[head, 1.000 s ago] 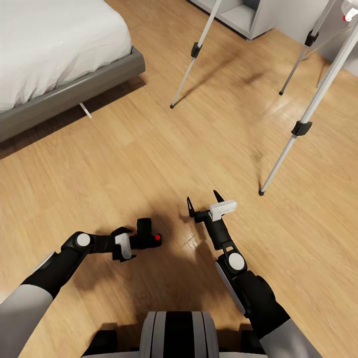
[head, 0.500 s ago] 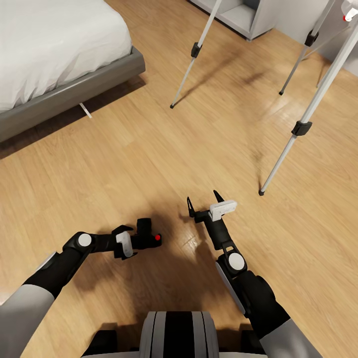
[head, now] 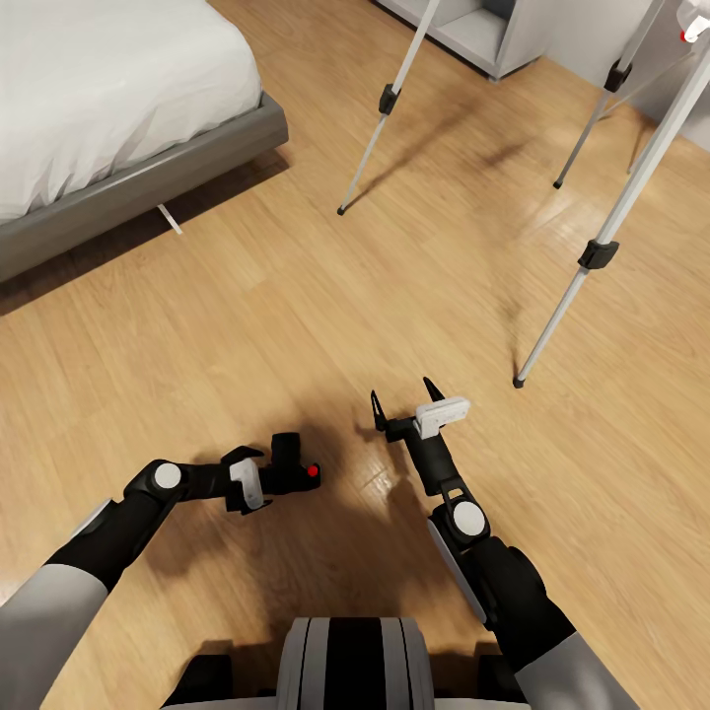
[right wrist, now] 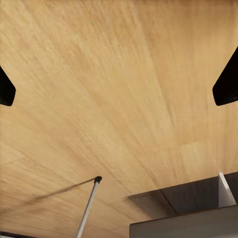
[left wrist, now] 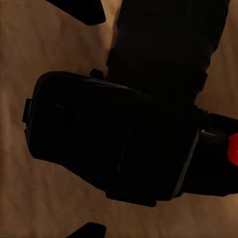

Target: Attach the digital camera to the camera tripod in the bedroom.

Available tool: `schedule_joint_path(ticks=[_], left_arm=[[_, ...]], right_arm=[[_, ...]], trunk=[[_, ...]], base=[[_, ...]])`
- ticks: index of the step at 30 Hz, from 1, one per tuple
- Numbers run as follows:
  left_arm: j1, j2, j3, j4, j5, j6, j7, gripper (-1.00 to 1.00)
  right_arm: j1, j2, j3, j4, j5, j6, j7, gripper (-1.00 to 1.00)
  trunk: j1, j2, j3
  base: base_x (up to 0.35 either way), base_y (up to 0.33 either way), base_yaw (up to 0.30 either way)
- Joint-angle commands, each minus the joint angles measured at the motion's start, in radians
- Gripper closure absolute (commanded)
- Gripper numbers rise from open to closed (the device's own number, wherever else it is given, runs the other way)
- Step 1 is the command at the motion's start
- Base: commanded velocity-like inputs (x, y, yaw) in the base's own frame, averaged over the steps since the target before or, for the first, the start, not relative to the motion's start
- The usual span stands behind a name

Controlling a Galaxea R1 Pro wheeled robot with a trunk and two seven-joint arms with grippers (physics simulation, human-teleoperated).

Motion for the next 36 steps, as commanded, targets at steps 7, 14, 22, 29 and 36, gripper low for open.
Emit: schedule_joint_path(ticks=[7, 14, 22, 29, 36], left_arm=[[0.0, 0.001, -0.002, 0.0, -0.006, -0.003, 0.016, -1.0], [0.0, 0.001, -0.005, 0.0, -0.006, -0.004, 0.037, -1.0], [0.0, 0.005, -0.009, 0.0, -0.007, -0.008, 0.04, -1.0], [0.0, 0.011, -0.01, 0.004, -0.007, -0.013, 0.041, -1.0], [0.0, 0.009, -0.007, 0.081, -0.006, -0.074, 0.043, -1.0]], right_arm=[[-0.001, 0.0, 0.002, 0.0, 0.003, -0.002, -0.008, -1.0], [-0.001, 0.0, 0.002, 0.0, 0.002, -0.002, -0.008, -1.0], [-0.001, 0.0, 0.002, 0.0, 0.002, -0.002, -0.008, -1.0], [-0.001, 0.0, 0.002, 0.0, 0.002, -0.002, -0.008, -1.0], [-0.001, 0.0, 0.002, 0.0, 0.003, -0.002, -0.008, -1.0]], trunk=[[0.0, 0.0, 0.0], [0.0, 0.0, 0.0], [0.0, 0.0, 0.0], [0.0, 0.0, 0.0], [0.0, 0.0, 0.0]], base=[[0.0, 0.0, 0.0], [0.0, 0.0, 0.0], [0.0, 0.0, 0.0], [0.0, 0.0, 0.0], [0.0, 0.0, 0.0]])
